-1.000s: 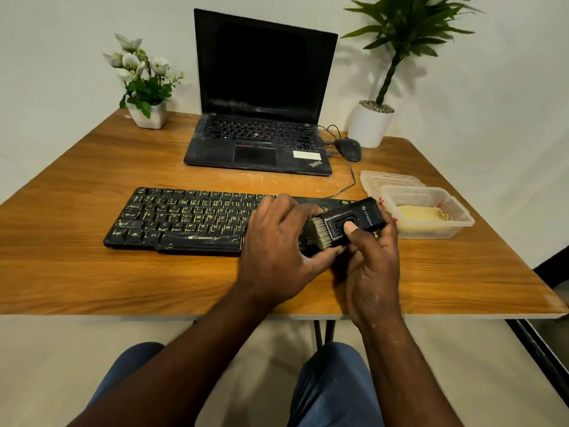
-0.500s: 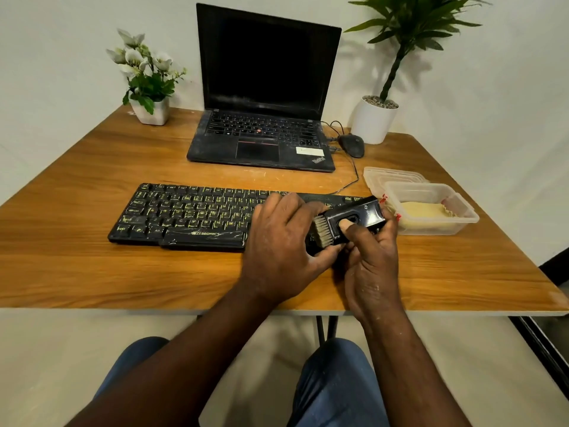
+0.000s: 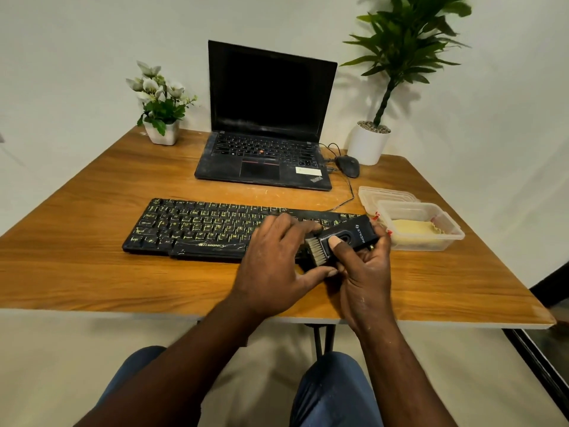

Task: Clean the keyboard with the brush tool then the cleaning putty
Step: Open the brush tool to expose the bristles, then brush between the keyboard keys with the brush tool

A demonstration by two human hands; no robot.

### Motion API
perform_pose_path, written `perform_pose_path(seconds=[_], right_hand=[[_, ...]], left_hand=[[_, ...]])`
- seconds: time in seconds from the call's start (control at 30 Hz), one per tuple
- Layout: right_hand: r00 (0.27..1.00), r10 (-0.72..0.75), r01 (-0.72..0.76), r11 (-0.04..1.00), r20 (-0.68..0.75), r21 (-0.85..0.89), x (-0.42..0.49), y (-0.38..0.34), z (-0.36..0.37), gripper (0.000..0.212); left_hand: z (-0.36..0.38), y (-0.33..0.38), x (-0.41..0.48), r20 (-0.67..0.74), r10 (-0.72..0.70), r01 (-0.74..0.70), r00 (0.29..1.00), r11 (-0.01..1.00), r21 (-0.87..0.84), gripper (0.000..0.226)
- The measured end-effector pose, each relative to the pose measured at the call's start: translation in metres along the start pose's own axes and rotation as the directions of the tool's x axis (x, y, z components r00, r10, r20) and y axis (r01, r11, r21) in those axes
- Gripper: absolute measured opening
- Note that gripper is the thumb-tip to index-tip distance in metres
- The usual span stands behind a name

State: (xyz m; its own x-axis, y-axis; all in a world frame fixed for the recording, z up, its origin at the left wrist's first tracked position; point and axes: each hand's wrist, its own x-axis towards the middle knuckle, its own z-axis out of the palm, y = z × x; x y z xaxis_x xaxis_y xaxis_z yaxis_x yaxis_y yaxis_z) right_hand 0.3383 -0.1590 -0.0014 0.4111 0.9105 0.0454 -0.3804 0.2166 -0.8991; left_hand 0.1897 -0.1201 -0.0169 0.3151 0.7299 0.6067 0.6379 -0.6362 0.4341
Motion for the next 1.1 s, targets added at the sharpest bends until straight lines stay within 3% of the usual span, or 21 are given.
perform_pose_path(seconds=[0.1, 0.3, 0.43, 0.5, 0.57, 0.67, 0.73, 0.9, 1.1], right_hand=[[1.0, -0.03, 0.029, 0.997, -0.01, -0.072, -0.001, 0.0, 0.0, 0.082], [0.99, -0.122, 0.135, 0.957, 0.067, -0.255, -0.003, 0.004, 0.007, 0.075], [0.967, -0.195, 0.243, 0.902, 0.164, -0.358, -0.01, 0.01, 0.02, 0.09], [0.963, -0.188, 0.249, 0.896, 0.192, -0.367, -0.013, 0.015, 0.026, 0.095], [0.96, -0.172, 0.247, 0.894, 0.223, -0.375, -0.015, 0.02, 0.034, 0.096], [0.942, -0.17, 0.28, 0.875, 0.29, -0.395, -0.017, 0.024, 0.054, 0.093], [0.922, -0.173, 0.319, 0.848, 0.347, -0.424, -0.012, 0.023, 0.071, 0.088], [0.875, -0.115, 0.375, 0.775, 0.47, -0.508, 0.017, 0.032, 0.124, 0.08], [0.816, -0.048, 0.452, 0.675, 0.576, -0.583, 0.061, 0.054, 0.186, 0.075]], left_hand=[[-0.022, -0.014, -0.011, -0.007, -0.02, 0.02, 1.0, 0.999, -0.043, 0.072], [-0.088, -0.079, -0.032, -0.084, -0.191, 0.197, 0.978, 0.978, 0.065, 0.066], [-0.118, -0.115, -0.04, -0.145, -0.281, 0.293, 0.949, 0.953, 0.071, 0.061], [-0.128, -0.13, -0.039, -0.216, -0.363, 0.371, 0.906, 0.929, -0.007, 0.055], [-0.136, -0.148, -0.036, -0.282, -0.503, 0.479, 0.817, 0.864, -0.153, 0.05], [-0.146, -0.181, -0.024, -0.217, -0.698, 0.626, 0.683, 0.712, -0.318, 0.045], [-0.148, -0.196, -0.014, -0.131, -0.71, 0.655, 0.692, 0.694, -0.298, 0.037], [-0.142, -0.218, 0.008, -0.093, -0.639, 0.641, 0.764, 0.767, -0.001, 0.034], [-0.138, -0.235, 0.021, 0.003, -0.601, 0.601, 0.799, 0.798, 0.052, 0.033]])
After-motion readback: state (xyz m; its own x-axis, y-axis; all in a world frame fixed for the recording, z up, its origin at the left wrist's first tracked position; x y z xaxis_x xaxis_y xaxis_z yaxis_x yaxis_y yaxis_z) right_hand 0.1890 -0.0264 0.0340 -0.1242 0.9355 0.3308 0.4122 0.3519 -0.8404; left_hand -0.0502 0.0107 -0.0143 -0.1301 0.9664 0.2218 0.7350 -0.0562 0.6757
